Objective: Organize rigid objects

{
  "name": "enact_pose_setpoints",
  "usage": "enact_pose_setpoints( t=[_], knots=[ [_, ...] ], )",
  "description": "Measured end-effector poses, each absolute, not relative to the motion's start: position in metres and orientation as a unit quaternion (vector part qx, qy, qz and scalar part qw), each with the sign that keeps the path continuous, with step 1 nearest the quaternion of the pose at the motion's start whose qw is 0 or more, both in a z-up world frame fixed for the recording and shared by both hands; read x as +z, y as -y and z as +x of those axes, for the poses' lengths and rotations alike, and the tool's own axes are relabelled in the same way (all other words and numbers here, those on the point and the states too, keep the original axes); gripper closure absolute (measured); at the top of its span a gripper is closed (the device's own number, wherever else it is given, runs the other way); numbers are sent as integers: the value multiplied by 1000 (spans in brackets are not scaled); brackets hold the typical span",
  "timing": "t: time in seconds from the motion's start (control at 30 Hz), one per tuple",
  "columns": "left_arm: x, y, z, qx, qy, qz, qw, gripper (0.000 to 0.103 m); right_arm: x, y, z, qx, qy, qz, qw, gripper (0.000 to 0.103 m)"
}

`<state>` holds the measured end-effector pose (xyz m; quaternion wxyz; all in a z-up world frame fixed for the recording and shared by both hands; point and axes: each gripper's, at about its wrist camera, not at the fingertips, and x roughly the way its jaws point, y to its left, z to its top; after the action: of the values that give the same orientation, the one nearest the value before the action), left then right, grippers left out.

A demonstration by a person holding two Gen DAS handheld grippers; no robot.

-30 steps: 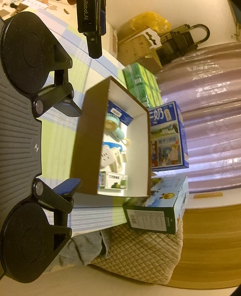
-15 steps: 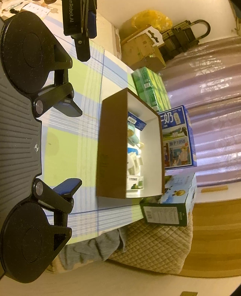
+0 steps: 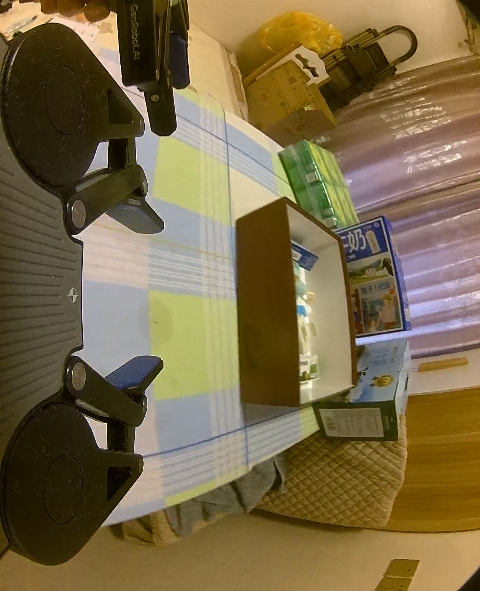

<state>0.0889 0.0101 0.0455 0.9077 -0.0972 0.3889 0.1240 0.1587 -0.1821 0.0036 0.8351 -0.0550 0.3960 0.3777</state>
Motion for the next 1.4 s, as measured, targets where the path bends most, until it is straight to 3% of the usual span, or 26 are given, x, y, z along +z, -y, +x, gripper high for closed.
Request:
enact_pose_setpoints(
  t=[1.4],
  knots=[
    [27, -21, 47, 104, -407, -108, 901, 25, -11, 170, 105, 360, -423, -64, 829, 33]
  ],
)
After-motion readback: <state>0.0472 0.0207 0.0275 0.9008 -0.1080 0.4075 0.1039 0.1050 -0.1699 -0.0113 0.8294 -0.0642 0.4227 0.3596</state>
